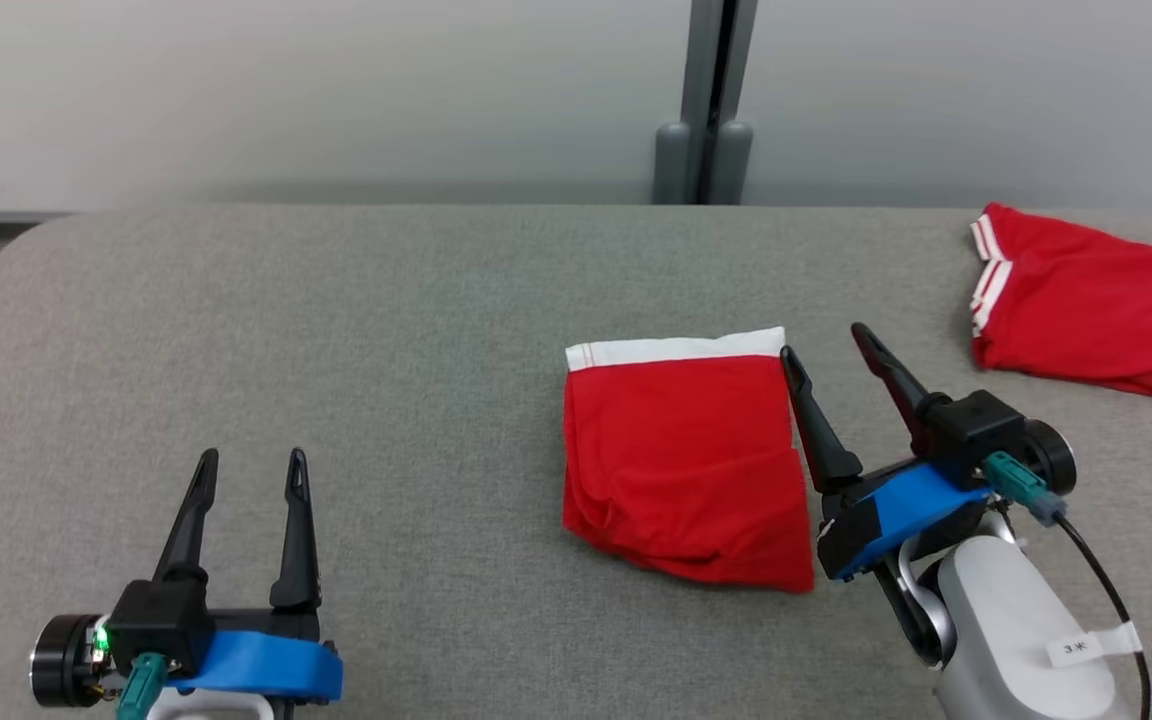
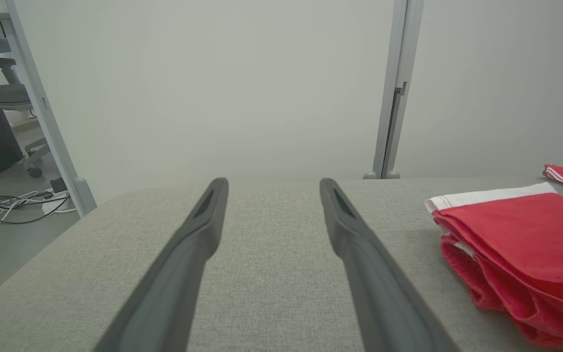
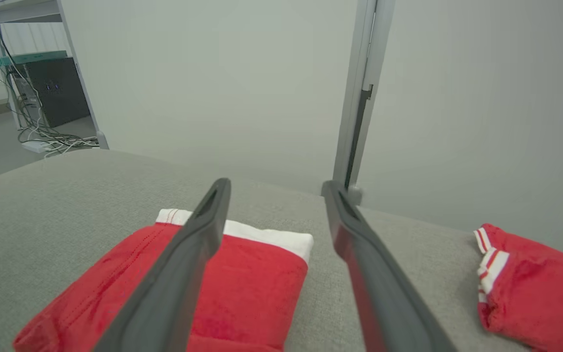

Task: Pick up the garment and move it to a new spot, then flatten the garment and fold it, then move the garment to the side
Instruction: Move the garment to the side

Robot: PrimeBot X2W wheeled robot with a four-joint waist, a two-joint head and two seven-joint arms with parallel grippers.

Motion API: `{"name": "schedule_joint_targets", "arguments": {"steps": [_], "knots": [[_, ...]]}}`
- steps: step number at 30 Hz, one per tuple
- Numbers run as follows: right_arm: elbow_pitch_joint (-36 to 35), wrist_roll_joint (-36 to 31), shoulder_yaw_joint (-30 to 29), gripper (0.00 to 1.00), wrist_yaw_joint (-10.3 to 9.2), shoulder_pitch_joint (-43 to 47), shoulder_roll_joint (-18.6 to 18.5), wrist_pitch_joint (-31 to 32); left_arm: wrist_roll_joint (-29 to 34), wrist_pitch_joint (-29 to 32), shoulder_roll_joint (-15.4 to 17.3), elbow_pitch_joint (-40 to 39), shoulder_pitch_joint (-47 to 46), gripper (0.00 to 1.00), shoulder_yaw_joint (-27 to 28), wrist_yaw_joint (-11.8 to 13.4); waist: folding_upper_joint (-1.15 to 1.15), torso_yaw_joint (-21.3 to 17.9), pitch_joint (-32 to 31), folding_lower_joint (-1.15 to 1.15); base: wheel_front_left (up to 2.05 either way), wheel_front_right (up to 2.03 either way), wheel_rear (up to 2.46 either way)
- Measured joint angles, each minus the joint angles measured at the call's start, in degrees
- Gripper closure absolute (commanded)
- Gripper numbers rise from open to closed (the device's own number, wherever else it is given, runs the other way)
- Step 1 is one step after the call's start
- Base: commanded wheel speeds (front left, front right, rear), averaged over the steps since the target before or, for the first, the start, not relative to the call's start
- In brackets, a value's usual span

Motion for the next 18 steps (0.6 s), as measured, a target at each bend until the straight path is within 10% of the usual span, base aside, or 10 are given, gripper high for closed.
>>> {"name": "schedule_joint_targets", "arguments": {"steps": [18], "knots": [[22.7, -1.1, -2.0, 0.0, 0.0, -5.2, 0.8, 0.0, -0.9, 0.0, -0.4, 0.5, -4.5, 0.0, -0.9, -0.6, 0.0, 5.0, 6.7, -0.01, 0.0, 0.0, 0.0]]}}
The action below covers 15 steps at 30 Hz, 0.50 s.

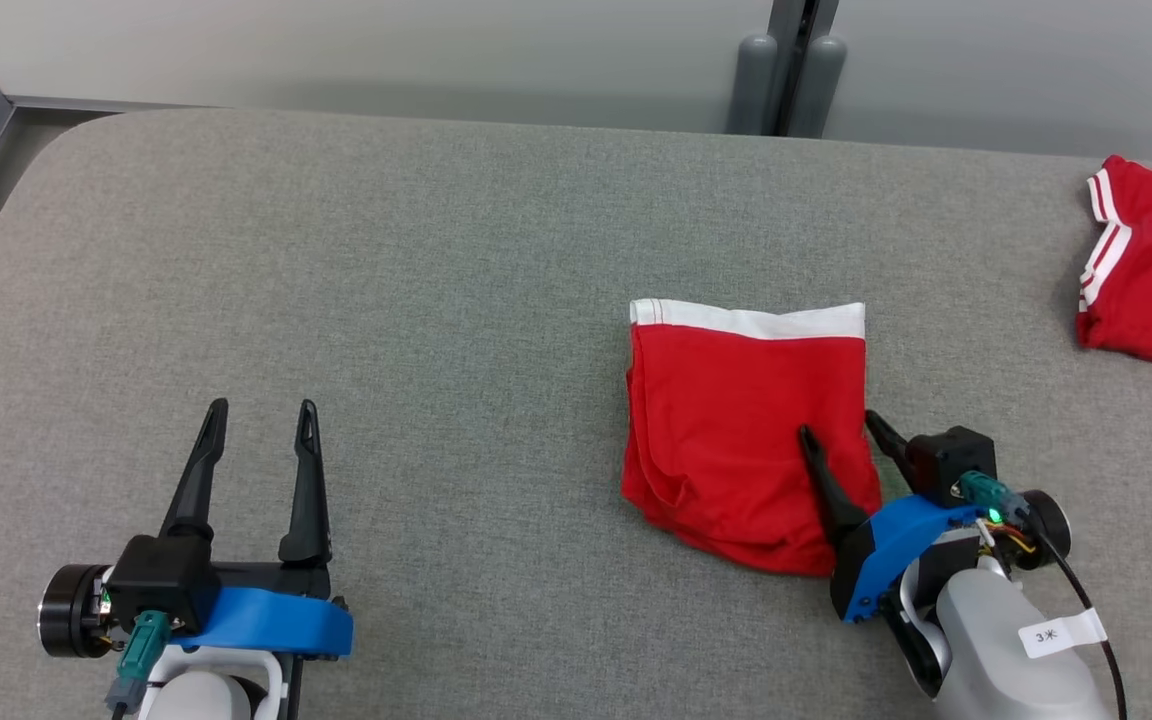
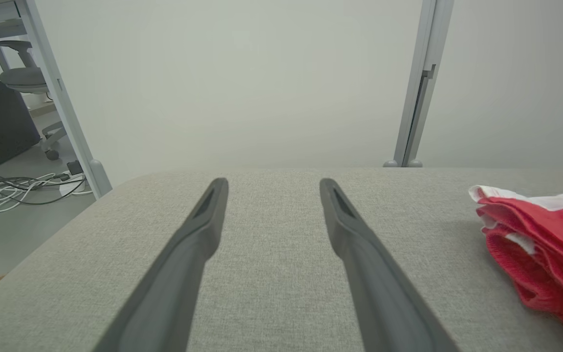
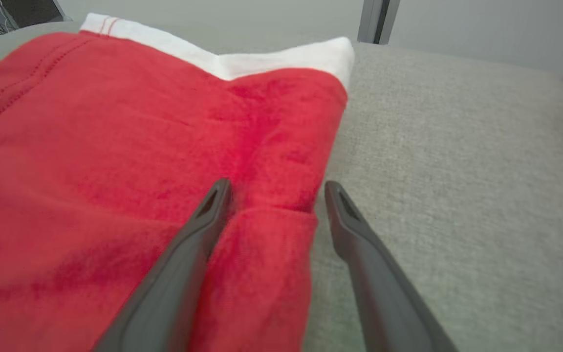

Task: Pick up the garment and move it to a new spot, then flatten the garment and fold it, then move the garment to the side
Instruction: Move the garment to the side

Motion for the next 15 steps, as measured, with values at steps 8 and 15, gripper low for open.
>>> {"name": "schedule_joint_targets", "arguments": {"steps": [8, 15], "knots": [[5.1, -0.5, -0.9, 0.0, 0.01, -1.0, 0.9, -0.3, -0.3, 0.0, -0.2, 0.1, -1.0, 0.0, -0.2, -0.1, -0.01, 0.1, 1.1, -0.01, 0.0, 0.0, 0.0], [6.4, 0.4, 0.0, 1.0, 0.02, -3.9, 1.4, -0.2, -0.9, 0.0, -0.3, 0.5, -1.5, 0.0, -0.6, -0.2, -0.01, 0.0, 1.6, 0.0, 0.0, 0.0, 0.0]]}}
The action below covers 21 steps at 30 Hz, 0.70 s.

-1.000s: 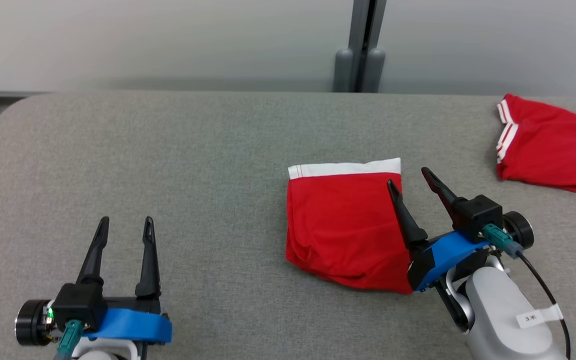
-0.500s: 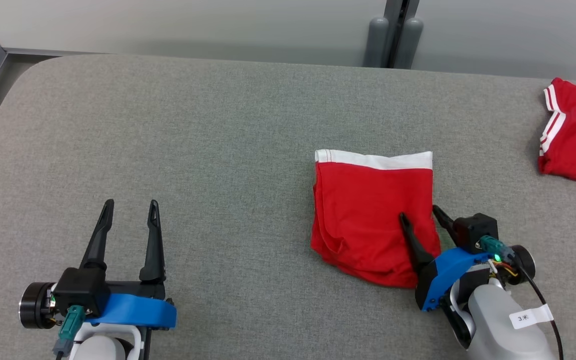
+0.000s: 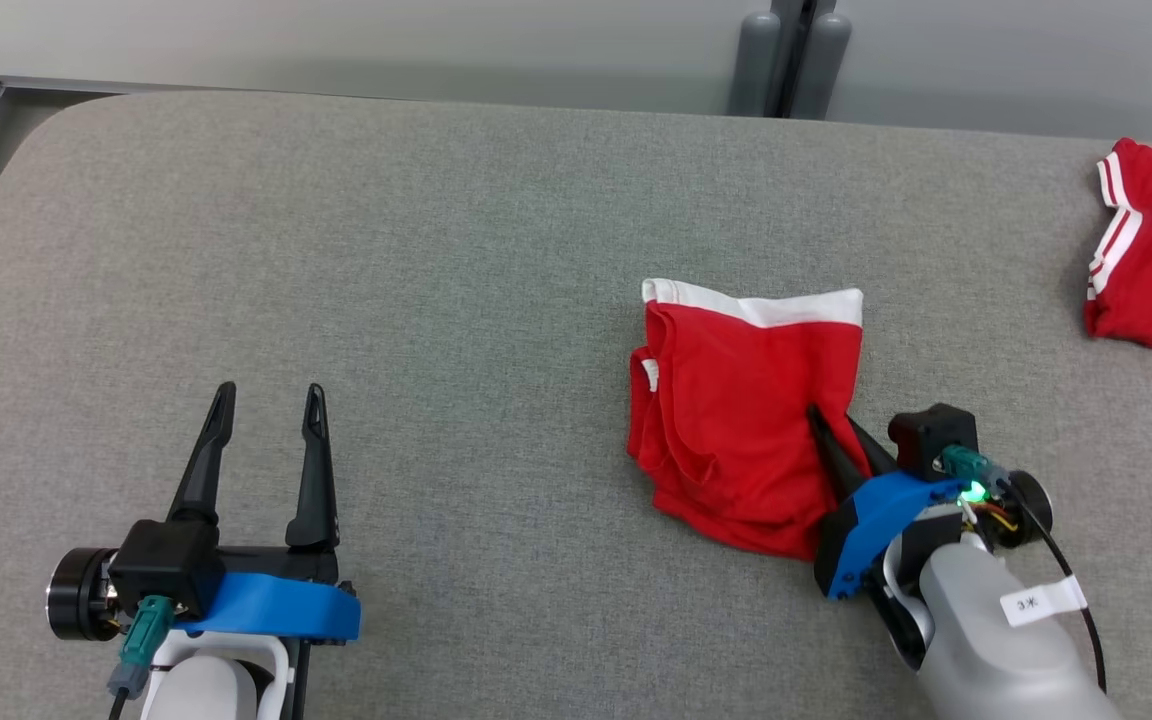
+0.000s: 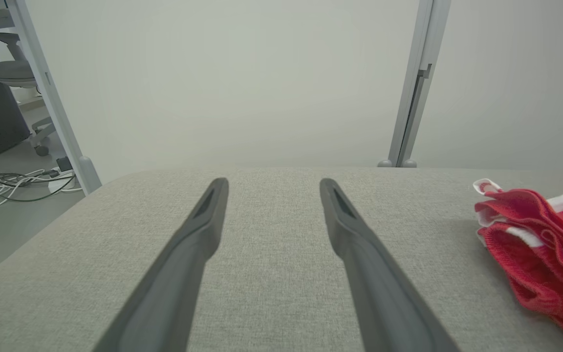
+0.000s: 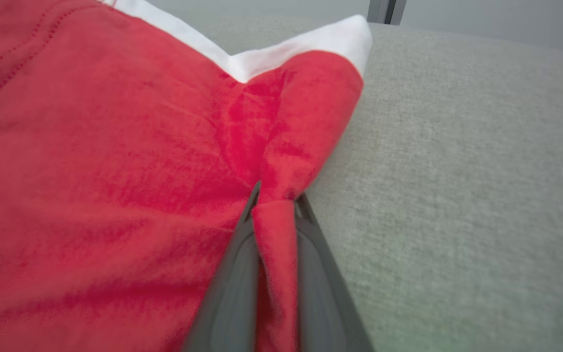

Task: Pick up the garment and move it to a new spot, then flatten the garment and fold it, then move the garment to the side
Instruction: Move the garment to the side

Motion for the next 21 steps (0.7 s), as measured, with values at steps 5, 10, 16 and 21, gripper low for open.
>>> {"name": "schedule_joint_targets", "arguments": {"steps": [5, 10, 16, 21], "knots": [[-1.8, -0.8, 1.9, 1.0, -0.01, -3.2, -1.6, 0.1, -0.5, 0.0, -0.1, -0.6, -0.3, 0.0, 0.0, -0.1, 0.0, -0.7, 0.9, 0.0, 0.0, 0.0, 0.0], [-3.2, -0.8, 5.3, 1.0, -0.01, -8.3, -5.2, 0.1, -0.5, 0.0, -0.2, -1.5, -0.9, 0.0, -0.1, -0.4, 0.0, -2.6, 2.9, 0.0, 0.0, 0.0, 0.0], [-3.6, 2.2, 10.2, 1.0, -0.02, -15.8, -8.8, 0.1, -0.4, 0.0, 0.4, -3.5, -2.0, 0.0, 0.4, -0.5, 0.01, -7.5, 6.4, 0.01, 0.0, 0.0, 0.0], [-3.6, 6.7, 12.7, 1.0, -0.01, -22.0, -11.7, 0.1, -0.2, 0.0, 2.0, -5.7, -3.1, 0.0, 1.0, -0.5, 0.01, -12.5, 9.7, 0.01, 0.0, 0.0, 0.0]]}}
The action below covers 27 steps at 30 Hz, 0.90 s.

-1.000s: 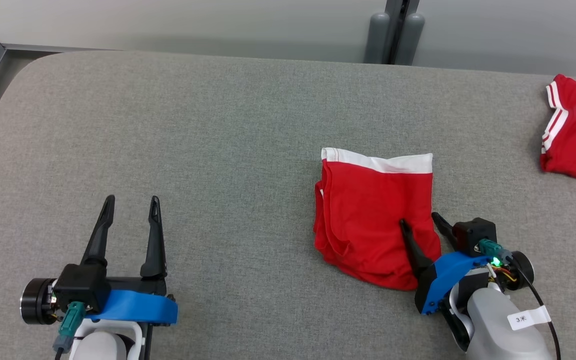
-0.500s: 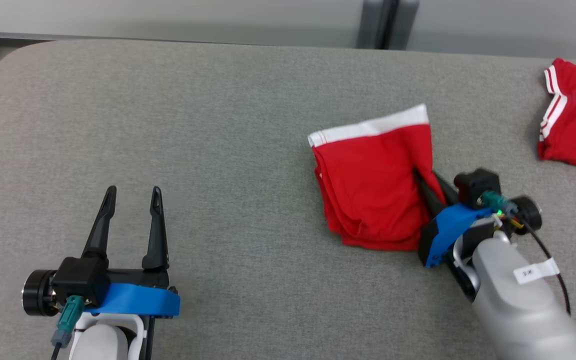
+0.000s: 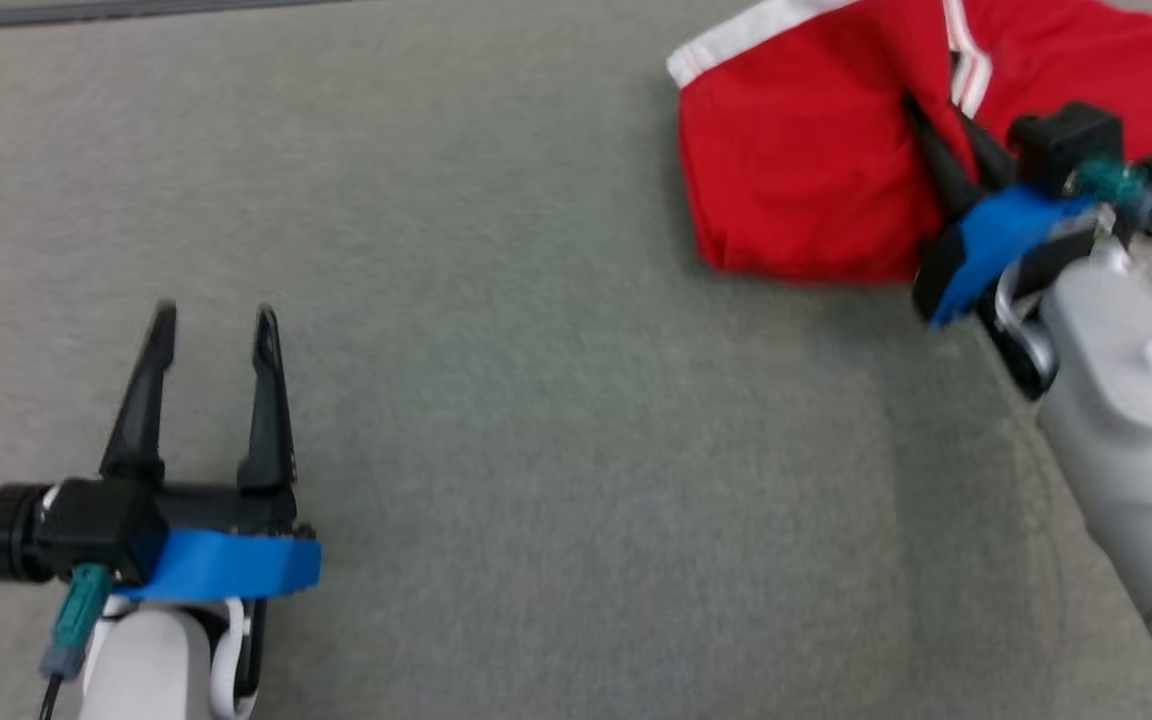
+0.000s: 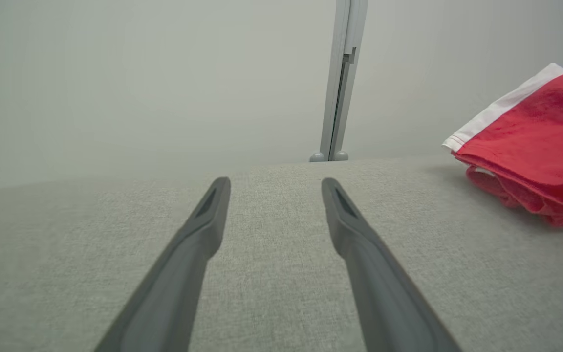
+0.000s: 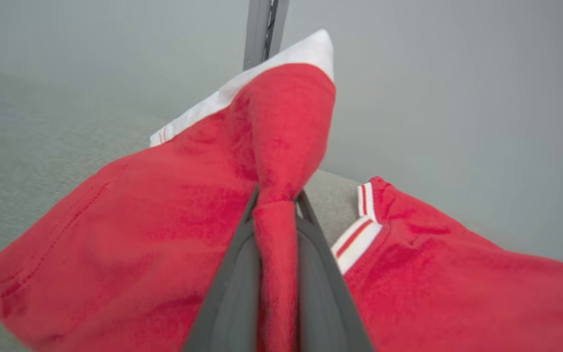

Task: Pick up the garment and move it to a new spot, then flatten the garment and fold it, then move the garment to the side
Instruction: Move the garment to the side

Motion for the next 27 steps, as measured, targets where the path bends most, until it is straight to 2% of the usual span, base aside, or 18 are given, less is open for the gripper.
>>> {"name": "schedule_joint_targets", "arguments": {"steps": [7, 13, 17, 26, 27], "knots": [[0.0, 7.1, 0.5, 1.0, -0.01, -7.0, -5.0, 0.6, 0.4, -0.1, 2.8, -3.7, -1.7, 0.0, -0.6, -0.1, 0.0, -6.5, 5.0, -0.01, 0.0, 0.0, 0.0], [1.2, 9.8, 1.8, 1.0, 0.0, -13.1, -12.0, 2.2, 0.8, -0.1, 5.1, -7.0, -3.6, 0.0, -2.0, -0.1, 0.0, -9.4, 9.7, 0.0, 0.0, 0.0, 0.0], [3.3, 10.1, 2.3, 1.0, 0.0, -16.1, -15.3, 3.4, 0.8, -0.1, 6.2, -8.4, -4.8, 0.0, -2.7, -0.3, 0.0, -9.6, 11.8, 0.0, 0.0, 0.0, 0.0], [10.9, 5.7, 3.8, 1.0, 0.0, -20.9, -17.1, 4.8, 0.2, -0.1, 7.4, -10.3, -6.2, 0.0, -3.4, -0.3, -0.01, -7.8, 14.4, -0.01, 0.0, 0.0, 0.0], [11.6, 5.0, 3.8, 0.85, 0.0, -21.5, -17.3, 4.4, 0.2, -0.1, 7.4, -10.5, -6.3, 0.0, -3.4, -0.3, -0.01, -7.6, 14.7, -0.01, 0.0, 0.0, 0.0]]}}
